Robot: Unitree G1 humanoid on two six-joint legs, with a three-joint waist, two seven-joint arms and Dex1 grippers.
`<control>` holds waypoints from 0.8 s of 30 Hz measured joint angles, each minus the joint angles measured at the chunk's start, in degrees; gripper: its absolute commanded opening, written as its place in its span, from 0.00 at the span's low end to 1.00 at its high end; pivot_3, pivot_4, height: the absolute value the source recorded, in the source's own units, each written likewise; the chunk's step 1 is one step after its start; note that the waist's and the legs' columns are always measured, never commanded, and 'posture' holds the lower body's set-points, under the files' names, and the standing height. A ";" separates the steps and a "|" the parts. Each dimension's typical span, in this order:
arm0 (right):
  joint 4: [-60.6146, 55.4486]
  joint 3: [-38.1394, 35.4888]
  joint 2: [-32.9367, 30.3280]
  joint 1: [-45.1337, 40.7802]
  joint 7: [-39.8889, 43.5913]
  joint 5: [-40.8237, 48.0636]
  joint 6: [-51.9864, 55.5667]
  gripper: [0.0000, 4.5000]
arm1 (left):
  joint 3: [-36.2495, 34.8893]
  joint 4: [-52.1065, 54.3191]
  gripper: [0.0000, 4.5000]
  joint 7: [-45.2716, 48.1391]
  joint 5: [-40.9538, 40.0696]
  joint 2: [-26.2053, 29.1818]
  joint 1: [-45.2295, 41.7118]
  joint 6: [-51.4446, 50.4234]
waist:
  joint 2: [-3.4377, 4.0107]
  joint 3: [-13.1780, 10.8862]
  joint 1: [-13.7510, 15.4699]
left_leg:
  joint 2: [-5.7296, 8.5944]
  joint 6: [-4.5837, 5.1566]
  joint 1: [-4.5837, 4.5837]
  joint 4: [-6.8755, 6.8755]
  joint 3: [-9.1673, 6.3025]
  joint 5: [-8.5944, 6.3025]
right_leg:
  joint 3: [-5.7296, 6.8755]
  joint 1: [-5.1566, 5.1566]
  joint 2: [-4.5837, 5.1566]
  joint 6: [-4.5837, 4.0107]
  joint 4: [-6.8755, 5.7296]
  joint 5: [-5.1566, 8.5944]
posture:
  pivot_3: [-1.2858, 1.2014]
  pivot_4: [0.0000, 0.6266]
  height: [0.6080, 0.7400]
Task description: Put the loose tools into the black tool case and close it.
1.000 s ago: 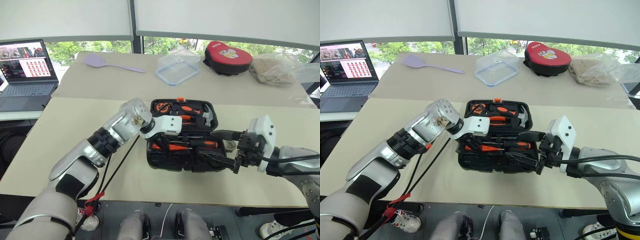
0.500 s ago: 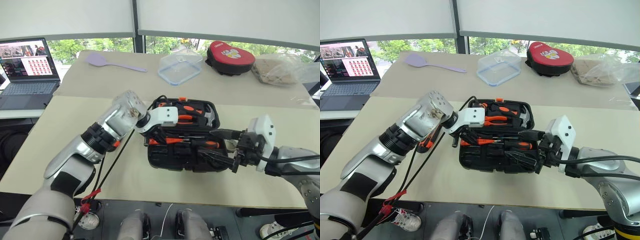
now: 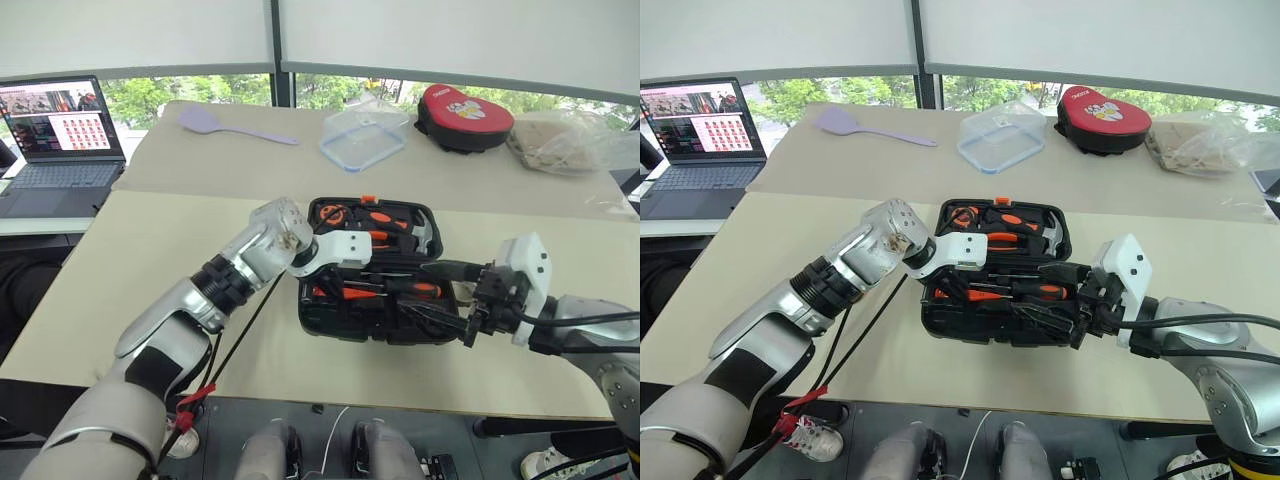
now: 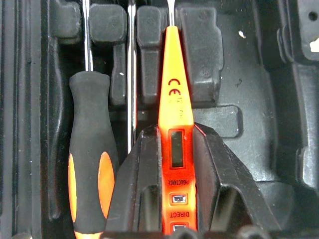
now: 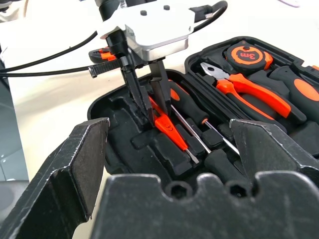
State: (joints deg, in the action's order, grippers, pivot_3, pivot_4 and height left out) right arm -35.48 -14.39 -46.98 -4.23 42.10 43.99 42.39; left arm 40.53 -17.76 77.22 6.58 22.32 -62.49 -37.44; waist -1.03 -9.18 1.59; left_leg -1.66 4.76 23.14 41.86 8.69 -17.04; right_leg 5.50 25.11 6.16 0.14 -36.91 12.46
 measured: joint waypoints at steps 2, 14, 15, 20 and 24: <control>-0.03 0.00 0.36 0.12 -0.38 0.01 0.00 1.00 | 0.07 -0.47 0.46 0.13 0.08 -0.14 0.03 1.39 | 0.00 0.00 -0.10 | -0.01 0.00 0.03 0.01 -0.01 0.00 | 0.00 0.03 0.00 0.00 0.00 -0.01 | 0.52 0.24 0.93; 0.10 -0.26 0.30 0.99 -0.70 0.07 0.00 1.00 | -18.44 9.31 0.68 3.81 -13.72 7.44 7.79 0.01 | 0.04 0.02 -0.97 | -0.02 -0.02 -0.01 0.00 -0.03 0.01 | -0.02 0.05 0.00 0.02 -0.06 0.01 | 0.52 0.24 0.93; 0.13 -0.26 0.20 0.98 -0.51 0.07 0.00 1.00 | -18.54 9.22 0.60 3.60 -13.78 7.52 9.68 0.61 | 0.04 0.02 -0.93 | -0.01 -0.02 0.01 0.00 -0.03 0.01 | 0.01 0.05 -0.01 0.02 -0.06 0.01 | 0.52 0.24 0.93; 1.59 -0.02 0.19 -0.75 0.11 0.04 0.00 1.00 | -19.32 5.04 0.19 -1.38 -13.65 2.09 14.48 9.71 | 0.01 0.00 -0.02 | 0.07 0.06 0.15 0.15 -0.04 -0.01 | 0.07 0.03 0.04 0.08 0.00 -0.04 | 0.52 0.24 0.93; 2.16 0.06 0.19 -1.25 0.38 0.04 0.00 1.00 | -19.35 1.83 0.01 -4.27 -13.18 -0.19 14.52 15.02 | 0.01 0.00 -0.23 | 0.06 0.06 0.12 0.11 -0.04 -0.01 | 0.06 0.04 0.02 0.08 0.02 -0.04 | 0.52 0.24 0.93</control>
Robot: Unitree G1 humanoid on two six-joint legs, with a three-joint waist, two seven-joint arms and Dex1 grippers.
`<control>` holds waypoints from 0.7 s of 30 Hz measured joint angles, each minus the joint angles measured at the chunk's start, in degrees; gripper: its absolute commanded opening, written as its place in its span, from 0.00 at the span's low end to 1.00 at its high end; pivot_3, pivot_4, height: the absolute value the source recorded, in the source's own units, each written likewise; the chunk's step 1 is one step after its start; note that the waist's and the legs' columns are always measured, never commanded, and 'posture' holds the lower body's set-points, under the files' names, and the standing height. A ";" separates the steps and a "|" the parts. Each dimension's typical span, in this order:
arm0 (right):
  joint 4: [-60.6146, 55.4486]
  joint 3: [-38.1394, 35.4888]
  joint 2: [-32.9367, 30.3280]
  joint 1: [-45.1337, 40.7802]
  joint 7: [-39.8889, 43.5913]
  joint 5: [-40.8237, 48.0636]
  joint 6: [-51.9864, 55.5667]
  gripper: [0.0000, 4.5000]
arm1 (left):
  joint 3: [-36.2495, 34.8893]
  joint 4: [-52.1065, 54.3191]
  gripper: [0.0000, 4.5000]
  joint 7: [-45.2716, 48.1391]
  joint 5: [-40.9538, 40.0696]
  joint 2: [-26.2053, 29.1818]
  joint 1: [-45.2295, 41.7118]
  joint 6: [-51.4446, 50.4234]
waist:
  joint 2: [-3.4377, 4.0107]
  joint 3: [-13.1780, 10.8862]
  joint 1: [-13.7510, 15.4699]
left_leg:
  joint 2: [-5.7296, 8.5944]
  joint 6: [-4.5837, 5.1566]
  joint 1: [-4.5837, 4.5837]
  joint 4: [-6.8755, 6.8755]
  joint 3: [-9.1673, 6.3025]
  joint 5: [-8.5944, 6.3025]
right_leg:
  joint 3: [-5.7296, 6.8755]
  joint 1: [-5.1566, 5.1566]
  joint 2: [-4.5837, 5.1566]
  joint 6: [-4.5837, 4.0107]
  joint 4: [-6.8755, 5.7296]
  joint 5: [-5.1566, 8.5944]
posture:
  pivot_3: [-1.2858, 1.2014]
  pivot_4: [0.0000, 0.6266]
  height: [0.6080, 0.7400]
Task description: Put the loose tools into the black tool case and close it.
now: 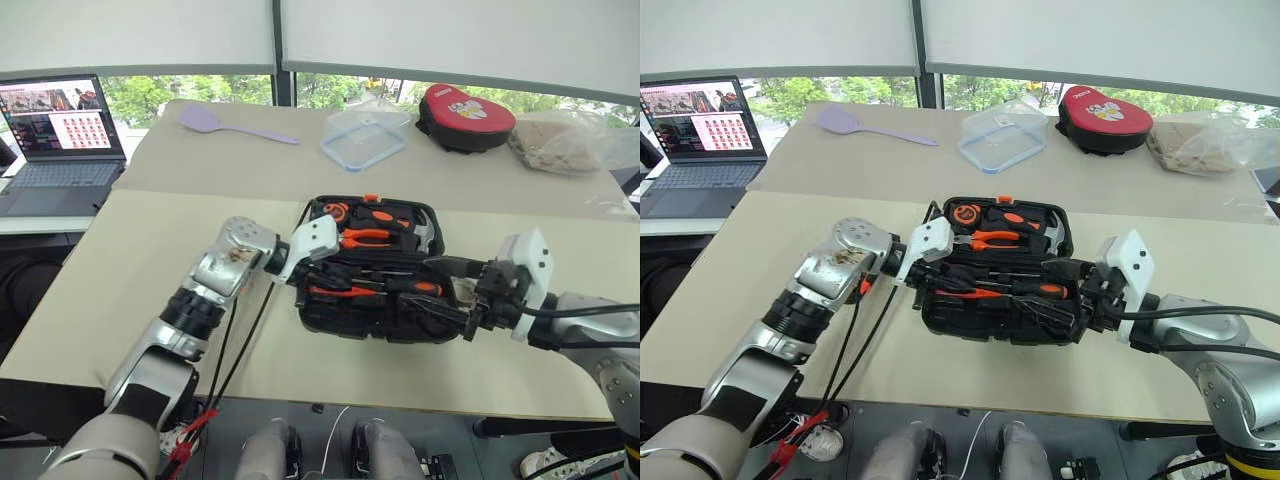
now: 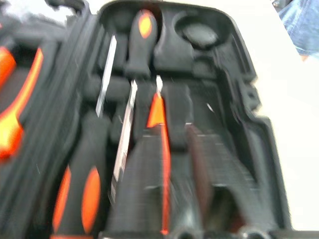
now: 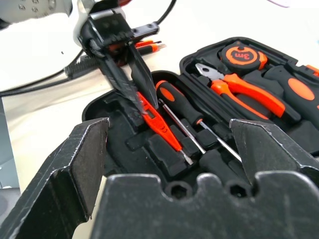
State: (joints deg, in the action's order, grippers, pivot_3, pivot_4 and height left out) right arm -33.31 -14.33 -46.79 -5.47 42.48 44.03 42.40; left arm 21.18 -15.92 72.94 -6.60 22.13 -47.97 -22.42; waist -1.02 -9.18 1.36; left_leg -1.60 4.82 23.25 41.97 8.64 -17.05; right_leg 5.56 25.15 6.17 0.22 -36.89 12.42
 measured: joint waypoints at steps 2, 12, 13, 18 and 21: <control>0.10 0.00 0.00 0.07 0.02 0.01 0.00 1.00 | 0.06 -1.24 0.01 -1.21 0.85 -0.29 0.56 1.74 | 0.00 0.00 -0.14 | 0.00 0.00 -0.01 -0.01 0.00 0.00 | 0.00 0.00 0.00 0.00 0.00 0.00 | 0.52 0.24 0.93; -0.03 -0.01 0.06 1.52 -0.39 0.03 0.01 1.00 | 1.55 -4.14 0.01 -3.51 4.38 -0.82 2.88 9.62 | 0.00 0.00 -0.43 | 0.00 0.00 -0.07 0.00 0.00 0.00 | 0.01 -0.07 0.02 0.00 0.00 -0.01 | 0.52 0.24 0.93; -0.06 -0.01 0.07 1.58 -0.44 0.03 0.01 1.00 | 1.70 -4.44 0.01 -3.74 4.68 -0.83 2.87 10.44 | 0.00 0.00 -0.43 | 0.00 0.00 -0.10 0.00 0.00 0.00 | 0.00 -0.10 0.03 -0.01 0.00 -0.01 | 0.52 0.24 0.93; -0.07 0.27 0.32 1.55 -0.96 0.03 0.01 1.00 | 1.88 -5.34 0.01 -5.25 5.62 -0.85 3.26 14.04 | 0.00 0.02 -0.54 | -0.03 0.01 -0.18 -0.01 -0.02 -0.01 | -0.02 -0.16 0.04 -0.01 0.00 -0.01 | 0.52 0.24 0.93; -0.05 1.41 0.38 0.48 -0.90 -0.01 0.01 1.00 | -0.45 -4.13 0.16 -6.79 4.81 0.32 4.28 12.10 | 0.00 0.02 -0.77 | -0.06 0.00 -0.17 -0.01 -0.03 -0.01 | -0.04 -0.11 0.03 -0.02 -0.03 -0.01 | 0.52 0.24 0.93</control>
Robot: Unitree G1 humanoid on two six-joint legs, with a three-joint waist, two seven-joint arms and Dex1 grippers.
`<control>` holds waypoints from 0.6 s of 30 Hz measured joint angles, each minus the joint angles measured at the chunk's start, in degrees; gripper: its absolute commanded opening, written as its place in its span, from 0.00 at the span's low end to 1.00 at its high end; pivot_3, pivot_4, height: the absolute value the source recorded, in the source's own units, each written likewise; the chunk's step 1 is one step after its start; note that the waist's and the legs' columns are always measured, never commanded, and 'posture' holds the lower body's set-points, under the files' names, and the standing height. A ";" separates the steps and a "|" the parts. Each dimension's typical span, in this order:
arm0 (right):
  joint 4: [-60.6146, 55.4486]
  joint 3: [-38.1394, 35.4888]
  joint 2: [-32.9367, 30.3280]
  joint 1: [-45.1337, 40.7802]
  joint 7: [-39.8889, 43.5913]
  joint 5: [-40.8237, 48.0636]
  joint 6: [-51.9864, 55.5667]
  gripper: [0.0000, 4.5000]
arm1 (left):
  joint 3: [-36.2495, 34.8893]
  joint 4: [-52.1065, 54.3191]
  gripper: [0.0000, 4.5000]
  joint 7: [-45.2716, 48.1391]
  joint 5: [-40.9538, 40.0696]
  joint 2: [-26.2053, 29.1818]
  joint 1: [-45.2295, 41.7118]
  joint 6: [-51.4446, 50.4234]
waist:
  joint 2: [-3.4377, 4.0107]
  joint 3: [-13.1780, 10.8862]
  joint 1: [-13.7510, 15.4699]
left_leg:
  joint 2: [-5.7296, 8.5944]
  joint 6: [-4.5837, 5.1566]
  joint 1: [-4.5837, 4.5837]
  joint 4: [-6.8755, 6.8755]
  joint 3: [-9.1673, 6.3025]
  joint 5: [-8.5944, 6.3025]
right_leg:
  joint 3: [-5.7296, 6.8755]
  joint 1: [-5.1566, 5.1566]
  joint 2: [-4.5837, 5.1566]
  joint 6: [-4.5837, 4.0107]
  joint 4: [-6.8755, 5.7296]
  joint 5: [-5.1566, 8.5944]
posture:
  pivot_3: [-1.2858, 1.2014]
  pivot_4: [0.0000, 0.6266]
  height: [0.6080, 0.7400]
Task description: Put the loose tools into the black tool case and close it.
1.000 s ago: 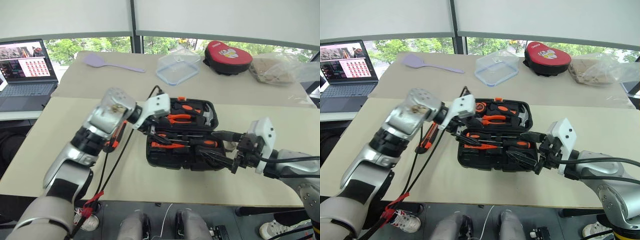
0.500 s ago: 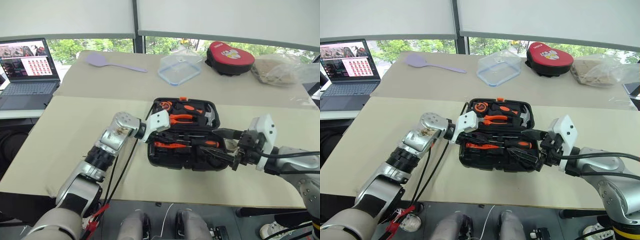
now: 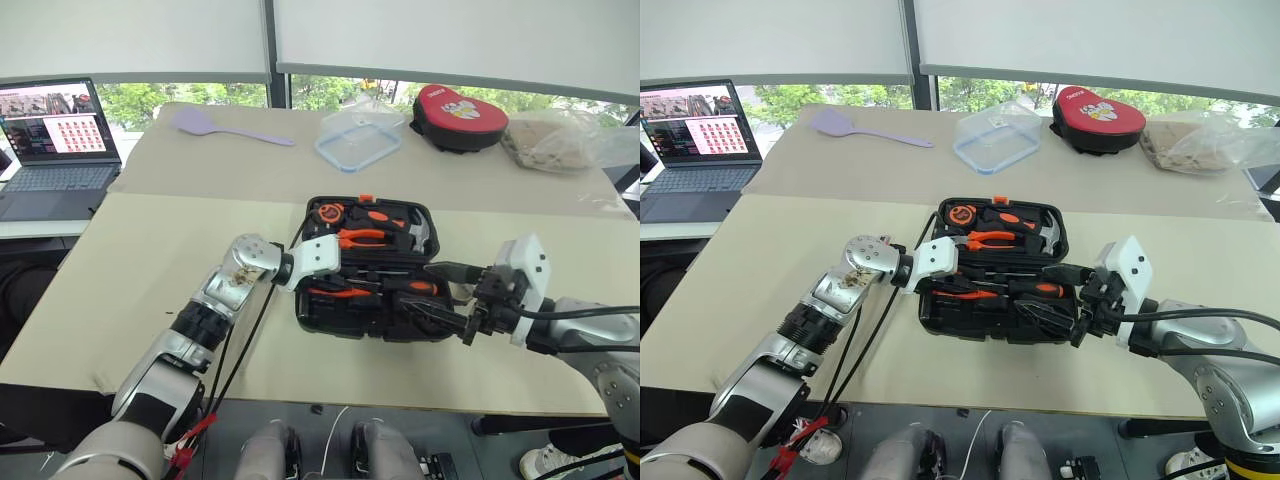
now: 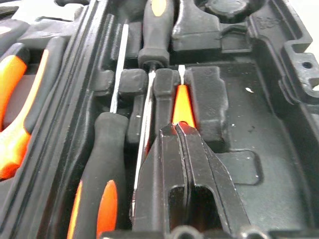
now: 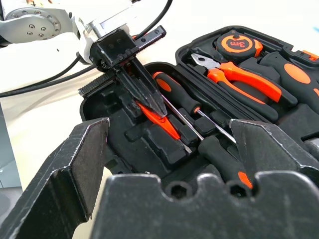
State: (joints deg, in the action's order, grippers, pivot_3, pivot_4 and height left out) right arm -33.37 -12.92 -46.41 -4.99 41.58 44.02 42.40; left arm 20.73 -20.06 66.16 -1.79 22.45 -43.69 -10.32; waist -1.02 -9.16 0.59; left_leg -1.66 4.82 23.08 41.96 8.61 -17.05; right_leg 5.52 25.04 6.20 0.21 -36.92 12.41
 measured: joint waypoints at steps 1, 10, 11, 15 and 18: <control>0.00 0.45 0.00 -0.50 0.14 -0.01 0.00 1.00 | -1.46 1.74 0.25 -0.11 -0.95 1.02 0.96 -1.95 | 0.00 0.00 -0.29 | -0.04 -0.01 0.04 -0.01 0.01 0.00 | -0.04 0.07 -0.02 -0.02 -0.01 -0.01 | 0.52 0.24 0.93; 2.61 4.97 -0.21 -9.94 5.75 1.62 0.21 1.00 | -29.54 34.05 1.00 -7.69 -16.69 16.75 23.43 -25.58 | 0.02 -0.02 -1.25 | -0.10 -0.14 -0.14 -0.20 -0.04 0.05 | 0.00 -0.05 0.01 -0.03 0.03 0.03 | 0.52 0.24 0.93; 2.81 5.52 -0.24 -10.59 6.61 1.74 0.21 1.00 | -32.29 34.98 1.00 -9.27 -16.95 17.16 26.69 -27.55 | 0.02 -0.02 -1.09 | -0.09 -0.14 -0.12 -0.20 -0.05 0.05 | 0.01 -0.05 0.02 -0.03 0.05 0.02 | 0.52 0.24 0.93; 4.89 8.00 -0.20 -14.07 9.28 1.66 0.21 1.00 | -40.83 37.17 1.00 -14.42 -18.01 19.55 35.75 -33.55 | -0.03 -0.04 -0.12 | -0.06 -0.15 -0.10 -0.19 -0.06 0.04 | 0.09 -0.05 0.09 -0.04 0.05 0.02 | 0.52 0.24 0.93; 7.39 10.00 0.15 -16.52 10.76 0.36 -0.26 1.00 | -42.41 39.91 1.00 -19.71 -17.37 20.73 38.11 -38.94 | -0.03 -0.04 0.45 | 0.01 -0.15 -0.10 -0.20 -0.09 0.04 | 0.14 -0.07 0.21 -0.04 0.05 0.02 | 0.52 0.24 0.93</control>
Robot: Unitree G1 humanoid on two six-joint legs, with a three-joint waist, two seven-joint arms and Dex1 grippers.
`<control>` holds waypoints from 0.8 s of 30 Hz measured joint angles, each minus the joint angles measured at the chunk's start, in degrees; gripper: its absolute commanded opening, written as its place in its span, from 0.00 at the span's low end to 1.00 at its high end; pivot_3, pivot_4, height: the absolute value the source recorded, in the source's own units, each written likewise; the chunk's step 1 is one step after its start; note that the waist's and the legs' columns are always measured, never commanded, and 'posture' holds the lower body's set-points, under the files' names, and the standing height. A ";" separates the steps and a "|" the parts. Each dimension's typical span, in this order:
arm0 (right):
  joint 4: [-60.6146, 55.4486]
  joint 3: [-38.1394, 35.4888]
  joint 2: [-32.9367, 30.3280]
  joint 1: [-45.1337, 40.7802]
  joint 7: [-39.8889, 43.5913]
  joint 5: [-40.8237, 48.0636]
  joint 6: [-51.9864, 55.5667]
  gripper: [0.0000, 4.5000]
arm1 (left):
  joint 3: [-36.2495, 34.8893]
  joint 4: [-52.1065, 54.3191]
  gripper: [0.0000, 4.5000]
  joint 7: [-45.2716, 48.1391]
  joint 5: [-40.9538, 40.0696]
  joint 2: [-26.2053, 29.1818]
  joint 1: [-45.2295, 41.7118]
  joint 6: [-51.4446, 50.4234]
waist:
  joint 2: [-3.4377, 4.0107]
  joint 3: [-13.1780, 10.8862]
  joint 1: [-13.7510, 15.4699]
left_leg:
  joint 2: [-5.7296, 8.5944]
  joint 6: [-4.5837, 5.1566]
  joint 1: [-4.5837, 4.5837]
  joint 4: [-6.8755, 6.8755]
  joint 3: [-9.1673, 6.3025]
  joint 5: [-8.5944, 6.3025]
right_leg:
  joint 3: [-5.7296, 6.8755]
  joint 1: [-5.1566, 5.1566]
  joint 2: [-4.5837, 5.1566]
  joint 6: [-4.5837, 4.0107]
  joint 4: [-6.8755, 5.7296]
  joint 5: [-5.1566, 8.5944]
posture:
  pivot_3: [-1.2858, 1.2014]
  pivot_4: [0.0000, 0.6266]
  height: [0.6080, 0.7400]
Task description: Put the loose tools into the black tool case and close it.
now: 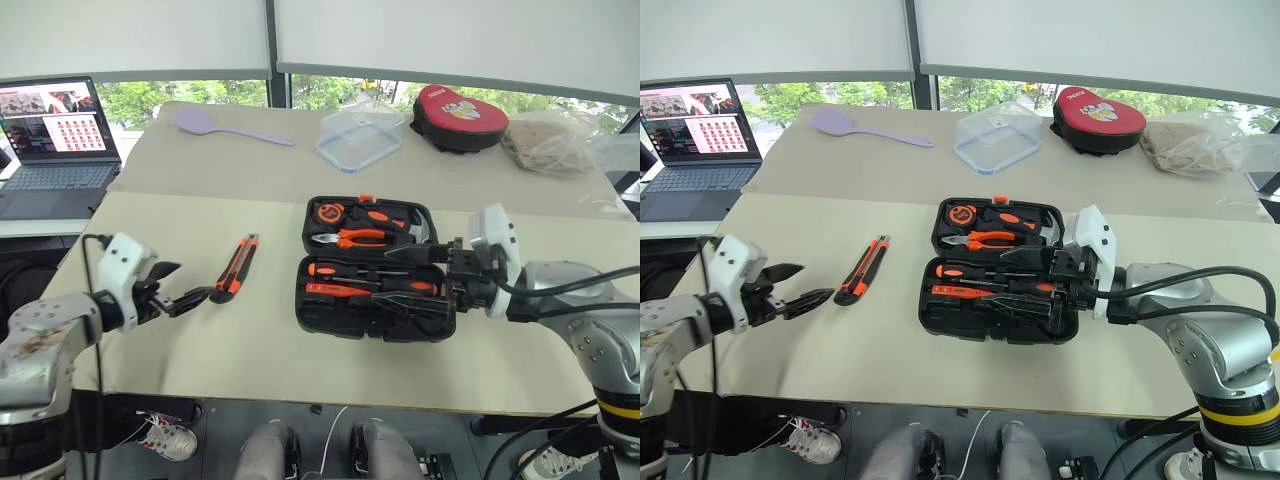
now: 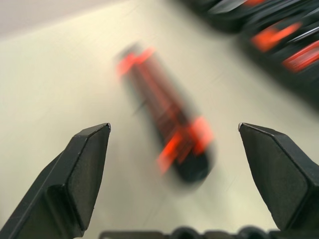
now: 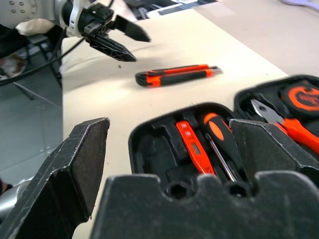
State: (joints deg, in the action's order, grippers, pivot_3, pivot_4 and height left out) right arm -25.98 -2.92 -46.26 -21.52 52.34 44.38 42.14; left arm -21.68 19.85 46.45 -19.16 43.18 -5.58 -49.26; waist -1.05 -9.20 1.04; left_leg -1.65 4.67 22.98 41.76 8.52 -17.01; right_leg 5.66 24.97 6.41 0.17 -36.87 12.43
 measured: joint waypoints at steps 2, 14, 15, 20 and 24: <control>1.49 1.47 0.92 -1.08 0.46 -1.52 -0.90 1.00 | 2.30 2.02 1.00 -3.87 -0.14 -0.45 -2.67 -5.10 | 0.00 0.00 0.43 | 0.04 -0.01 0.03 0.00 -0.01 0.00 | 0.05 -0.01 0.03 0.00 -0.01 -0.01 | 0.52 0.24 0.93; 1.43 1.76 1.97 0.42 -0.21 -3.43 -1.55 1.00 | 21.50 -8.49 1.00 -15.03 1.85 -3.41 -21.97 -20.57 | -0.02 0.00 -0.49 | 0.03 -0.15 0.02 -0.06 0.05 0.08 | -0.01 0.07 -0.25 -0.02 -0.10 0.00 | 0.52 0.24 0.93; 1.25 1.75 1.98 0.68 -0.40 -3.42 -1.54 1.00 | 22.49 -9.28 1.00 -15.34 1.94 -3.41 -23.25 -21.39 | -0.01 0.00 -0.45 | 0.03 -0.15 -0.02 -0.06 0.06 0.08 | -0.03 0.06 -0.23 -0.02 -0.11 0.00 | 0.52 0.24 0.93; -1.65 0.08 1.99 3.07 -2.51 -2.87 -1.28 1.00 | 23.62 -11.32 0.73 -16.08 2.21 -3.91 -24.83 -21.07 | -0.01 0.00 -0.25 | 0.02 -0.15 -0.08 -0.05 0.06 0.08 | -0.07 0.03 -0.15 -0.03 -0.14 0.00 | 0.52 0.24 0.93; -3.70 -1.71 1.97 6.43 -4.21 -2.54 -0.46 1.00 | 22.64 -13.63 0.43 -13.07 1.14 -2.77 -24.84 -18.13 | -0.01 0.00 -0.26 | 0.03 -0.15 -0.05 -0.05 0.06 0.08 | -0.07 0.06 -0.10 -0.03 -0.14 0.01 | 0.52 0.24 0.93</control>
State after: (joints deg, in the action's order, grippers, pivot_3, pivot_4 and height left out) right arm -29.68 -4.63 -44.29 -15.08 48.13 41.84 41.68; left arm 0.96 6.22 33.38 -18.03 40.41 -30.42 -67.39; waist -1.06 -9.20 0.78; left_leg -1.62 4.52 22.94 41.71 8.58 -16.94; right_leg 5.59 25.03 6.31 0.13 -37.01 12.44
